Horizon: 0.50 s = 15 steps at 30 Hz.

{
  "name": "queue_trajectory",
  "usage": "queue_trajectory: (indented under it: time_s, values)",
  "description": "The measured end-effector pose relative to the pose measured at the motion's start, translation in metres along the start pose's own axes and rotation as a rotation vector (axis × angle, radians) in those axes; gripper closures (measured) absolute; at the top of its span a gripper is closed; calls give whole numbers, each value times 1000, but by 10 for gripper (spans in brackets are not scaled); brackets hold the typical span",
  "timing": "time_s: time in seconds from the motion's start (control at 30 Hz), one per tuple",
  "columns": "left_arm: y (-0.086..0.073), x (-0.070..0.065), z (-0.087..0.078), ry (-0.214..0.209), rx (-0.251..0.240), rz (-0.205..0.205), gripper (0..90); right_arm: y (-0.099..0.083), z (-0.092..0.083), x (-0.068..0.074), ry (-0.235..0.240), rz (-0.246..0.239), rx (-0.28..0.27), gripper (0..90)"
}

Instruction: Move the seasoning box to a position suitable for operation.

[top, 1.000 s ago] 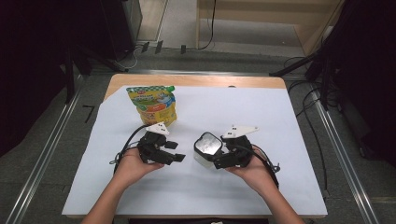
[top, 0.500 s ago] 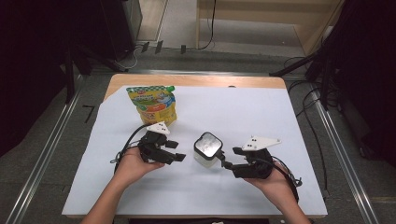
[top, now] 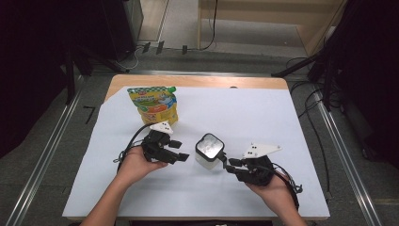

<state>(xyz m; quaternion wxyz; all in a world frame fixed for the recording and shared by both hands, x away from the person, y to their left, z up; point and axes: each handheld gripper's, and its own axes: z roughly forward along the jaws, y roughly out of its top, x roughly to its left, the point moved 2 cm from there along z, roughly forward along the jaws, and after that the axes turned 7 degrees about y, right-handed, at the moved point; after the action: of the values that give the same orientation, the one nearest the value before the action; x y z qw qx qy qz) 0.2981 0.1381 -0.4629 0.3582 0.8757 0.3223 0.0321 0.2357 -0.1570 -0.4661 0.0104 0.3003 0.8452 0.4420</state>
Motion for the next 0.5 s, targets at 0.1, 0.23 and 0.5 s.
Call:
queue_trajectory:
  time_s: [0.1, 0.23, 0.5]
  values:
    - [1, 0, 1, -2, 1, 6, 382, -2, 5, 1, 12, 10, 21, 811]
    - [1, -1, 1, -3, -4, 6, 381, -3, 11, 3, 28, 6, 30, 886]
    - [2, -2, 3, -2, -3, 13, 380, -6, 29, 3, 49, 16, 68, 900]
